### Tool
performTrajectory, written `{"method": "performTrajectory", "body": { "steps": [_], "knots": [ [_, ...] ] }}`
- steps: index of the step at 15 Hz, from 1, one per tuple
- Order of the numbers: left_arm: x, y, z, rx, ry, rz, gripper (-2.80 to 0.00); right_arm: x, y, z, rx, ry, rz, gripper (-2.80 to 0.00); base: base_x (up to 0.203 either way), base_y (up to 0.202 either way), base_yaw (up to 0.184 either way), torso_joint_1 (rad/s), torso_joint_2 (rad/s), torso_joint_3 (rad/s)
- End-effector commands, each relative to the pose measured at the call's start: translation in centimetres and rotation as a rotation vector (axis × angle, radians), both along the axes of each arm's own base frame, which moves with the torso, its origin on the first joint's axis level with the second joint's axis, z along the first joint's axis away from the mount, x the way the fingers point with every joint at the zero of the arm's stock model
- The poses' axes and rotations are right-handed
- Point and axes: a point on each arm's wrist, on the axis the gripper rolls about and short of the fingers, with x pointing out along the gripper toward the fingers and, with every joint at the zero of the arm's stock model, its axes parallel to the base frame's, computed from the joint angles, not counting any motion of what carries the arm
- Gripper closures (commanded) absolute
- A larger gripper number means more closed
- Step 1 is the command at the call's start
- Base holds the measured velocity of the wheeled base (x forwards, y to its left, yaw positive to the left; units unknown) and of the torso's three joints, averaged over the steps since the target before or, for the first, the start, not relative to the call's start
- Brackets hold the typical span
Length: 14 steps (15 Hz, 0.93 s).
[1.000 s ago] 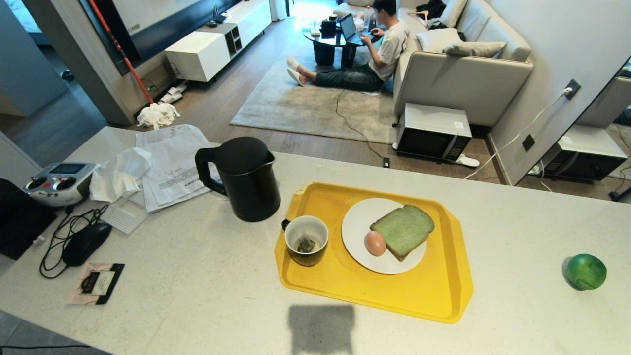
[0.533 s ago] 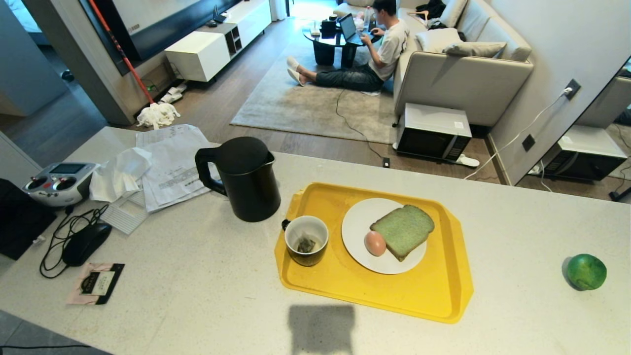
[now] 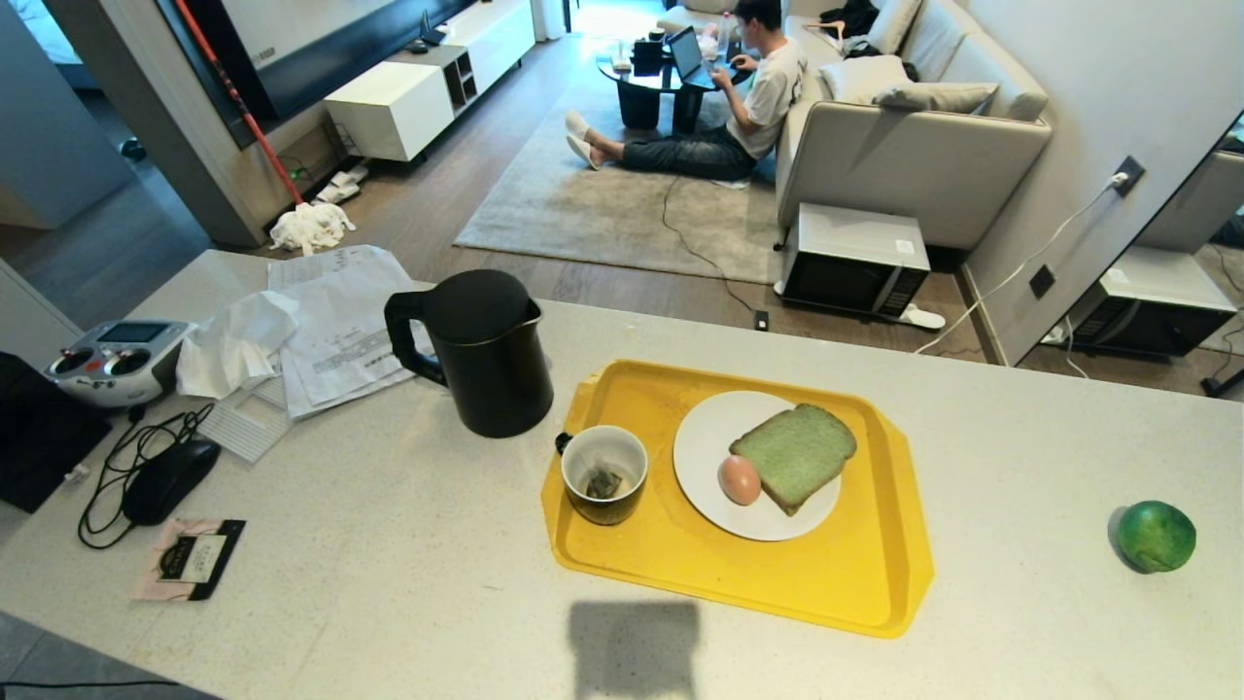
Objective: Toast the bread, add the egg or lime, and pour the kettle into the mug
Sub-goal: Pick up the kettle
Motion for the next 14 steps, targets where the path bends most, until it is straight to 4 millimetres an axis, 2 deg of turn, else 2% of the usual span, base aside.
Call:
{"method": "performTrajectory", "body": {
  "steps": [1,14],
  "knots": [
    [0.01,0.00,-0.05,0.000,0.001,0.002,0.00,0.03,0.00,-0.04,0.000,0.003,0.000,0.00,0.000,0.000,0.000,0.000,0.00,0.000],
    [0.01,0.00,-0.04,0.000,0.000,0.001,0.00,0.03,0.00,-0.04,0.000,0.003,0.000,0.00,0.000,0.000,0.000,0.000,0.00,0.000]
  ]
}}
